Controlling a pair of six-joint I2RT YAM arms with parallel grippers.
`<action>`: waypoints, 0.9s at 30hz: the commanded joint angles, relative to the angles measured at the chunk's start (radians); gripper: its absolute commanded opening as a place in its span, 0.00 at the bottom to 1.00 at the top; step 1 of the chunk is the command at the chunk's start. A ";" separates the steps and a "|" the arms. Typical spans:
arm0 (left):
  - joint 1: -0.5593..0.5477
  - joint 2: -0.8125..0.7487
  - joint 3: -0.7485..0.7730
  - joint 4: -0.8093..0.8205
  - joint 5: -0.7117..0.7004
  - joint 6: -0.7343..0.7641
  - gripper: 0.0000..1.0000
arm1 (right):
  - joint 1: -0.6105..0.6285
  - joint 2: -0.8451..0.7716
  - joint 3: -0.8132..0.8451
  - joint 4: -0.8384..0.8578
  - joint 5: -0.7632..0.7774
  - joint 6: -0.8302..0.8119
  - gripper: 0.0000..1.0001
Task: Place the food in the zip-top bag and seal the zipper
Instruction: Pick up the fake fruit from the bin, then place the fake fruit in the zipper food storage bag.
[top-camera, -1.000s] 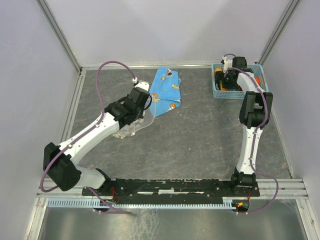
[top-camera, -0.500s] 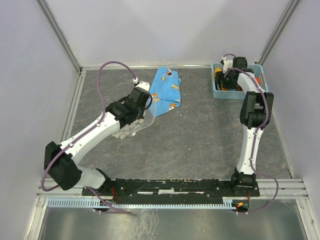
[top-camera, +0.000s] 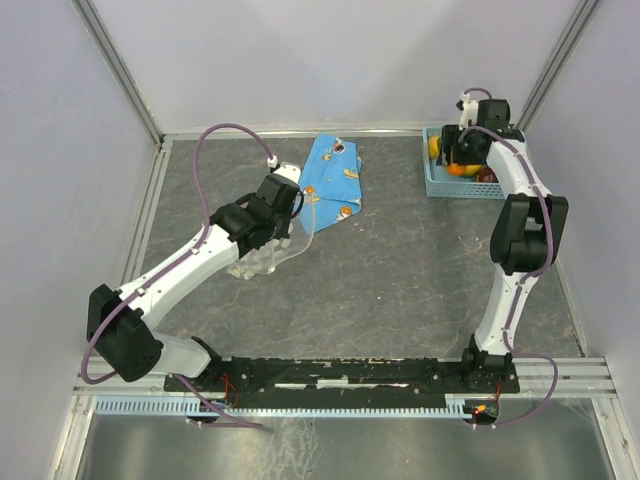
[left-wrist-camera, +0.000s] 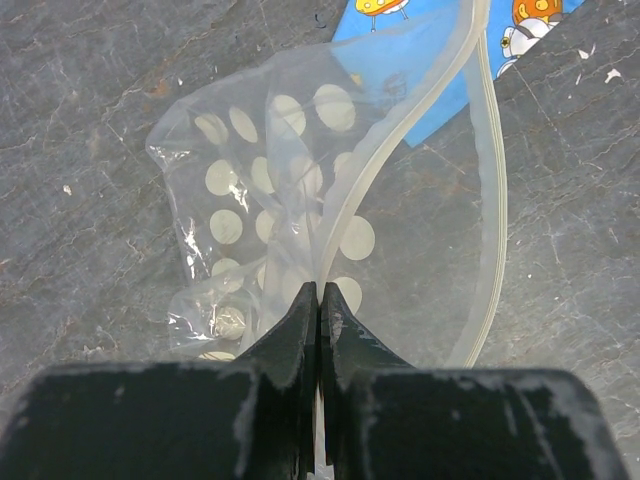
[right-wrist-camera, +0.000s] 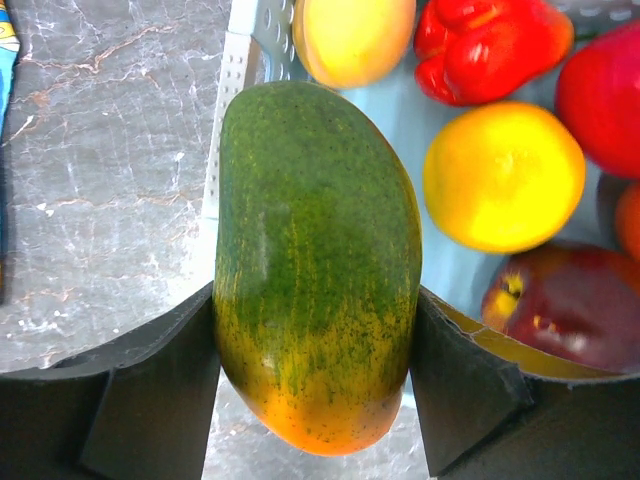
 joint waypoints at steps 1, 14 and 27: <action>0.003 -0.043 0.000 0.058 0.030 0.041 0.03 | 0.002 -0.124 -0.080 0.017 0.027 0.117 0.38; 0.001 -0.067 -0.011 0.080 0.047 0.051 0.03 | 0.106 -0.439 -0.397 0.037 -0.126 0.402 0.36; 0.002 -0.071 -0.027 0.113 0.063 0.044 0.03 | 0.345 -0.629 -0.527 -0.004 -0.244 0.533 0.37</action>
